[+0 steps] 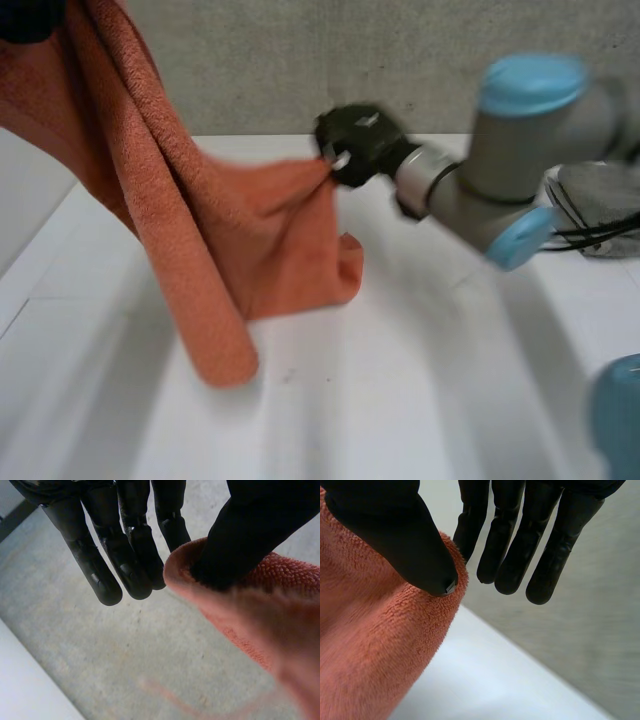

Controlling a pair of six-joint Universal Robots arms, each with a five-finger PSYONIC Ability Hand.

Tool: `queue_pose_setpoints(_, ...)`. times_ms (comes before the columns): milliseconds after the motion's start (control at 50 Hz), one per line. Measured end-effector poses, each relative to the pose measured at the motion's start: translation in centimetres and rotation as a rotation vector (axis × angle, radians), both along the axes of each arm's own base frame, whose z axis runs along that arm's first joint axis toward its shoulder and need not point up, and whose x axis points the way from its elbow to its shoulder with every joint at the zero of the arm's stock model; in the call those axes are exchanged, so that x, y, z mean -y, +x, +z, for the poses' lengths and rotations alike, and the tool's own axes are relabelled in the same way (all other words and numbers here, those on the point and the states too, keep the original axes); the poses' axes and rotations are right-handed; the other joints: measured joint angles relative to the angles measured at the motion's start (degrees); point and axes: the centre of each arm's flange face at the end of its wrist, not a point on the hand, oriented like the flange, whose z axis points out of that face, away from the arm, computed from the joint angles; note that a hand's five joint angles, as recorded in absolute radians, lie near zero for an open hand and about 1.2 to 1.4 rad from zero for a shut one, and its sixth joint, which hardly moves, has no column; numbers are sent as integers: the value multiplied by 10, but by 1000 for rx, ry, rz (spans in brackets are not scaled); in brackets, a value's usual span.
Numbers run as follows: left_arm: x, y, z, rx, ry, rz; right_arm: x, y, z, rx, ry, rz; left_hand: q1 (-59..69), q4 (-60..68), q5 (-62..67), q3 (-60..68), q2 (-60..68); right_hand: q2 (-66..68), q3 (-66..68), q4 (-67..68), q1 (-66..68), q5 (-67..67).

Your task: Fold the laundry.

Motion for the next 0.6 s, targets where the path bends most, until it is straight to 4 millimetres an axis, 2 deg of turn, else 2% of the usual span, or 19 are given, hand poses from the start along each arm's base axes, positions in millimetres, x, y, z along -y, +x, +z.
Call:
queue_pose_setpoints(20, 6, 3, -3, 3, 9, 18, 3, -18, 19, -30, -59, -52, 0, 0, 0, 0, 0, 0, 0, 0, 0, 0)
queue_pose_setpoints(80, 17, 6, -9, 8, 30, 45, -3, -48, 48, -105, -167, -121, 0, 0, 0, 0, 0, 0, 0, 0, 0, 0)
queue_pose_setpoints(120, 22, 8, -13, 12, 44, 56, -7, -55, 54, -127, -193, -133, 0, 0, 0, 0, 0, 0, 0, 0, 0, 0)
queue_pose_setpoints(140, 26, 8, -17, 16, 58, 62, -20, -70, 66, -190, -250, -155, 0, 0, 0, 0, 0, 0, 0, 0, 0, 0)
queue_pose_setpoints(200, 31, 8, -23, 22, 76, 66, -38, -83, 69, -268, -271, -157, 0, 0, 0, 0, 0, 0, 0, 0, 0, 0)
queue_pose_setpoints(260, 34, 6, -29, 29, 97, 65, -76, -97, 48, -430, -169, -97, 0, 0, 0, 0, 0, 0, 0, 0, 0, 5)
queue_pose_setpoints(320, 35, 5, -33, 34, 107, 63, -95, -103, 32, -512, -88, -52, 0, 0, 0, 0, 0, 0, 0, 0, 0, 5)
queue_pose_setpoints(360, 37, 3, -44, 50, 141, 59, -126, -114, 3, -660, 29, 38, 0, 0, 0, 0, 0, 0, 0, 0, 0, 5)
queue_pose_setpoints(400, 39, 2, -53, 62, 167, 57, -136, -118, -8, -706, 58, 69, 0, 0, 0, 0, 0, 0, 0, 0, 0, 5)
queue_pose_setpoints(420, 41, 0, -63, 74, 197, 55, -140, -120, -16, -727, 67, 81, 0, 0, 0, 0, 0, -45, -46, -48, -25, -33)
queue_pose_setpoints(460, 44, -3, -81, 95, 250, 49, -140, -122, -26, -724, 64, 70, 0, 0, 0, 0, 0, -174, -175, -177, -136, -151)
queue_pose_setpoints(540, 47, -8, -108, 130, 332, 34, -130, -121, -34, -671, 37, 11, 0, 0, 0, 0, 0, -319, -319, -321, -254, -299)
queue_pose_setpoints(600, 47, -14, -134, 163, 406, 19, -114, -122, -35, -600, 16, -67, 0, 0, 0, 0, 0, -369, -372, -375, -294, -354)
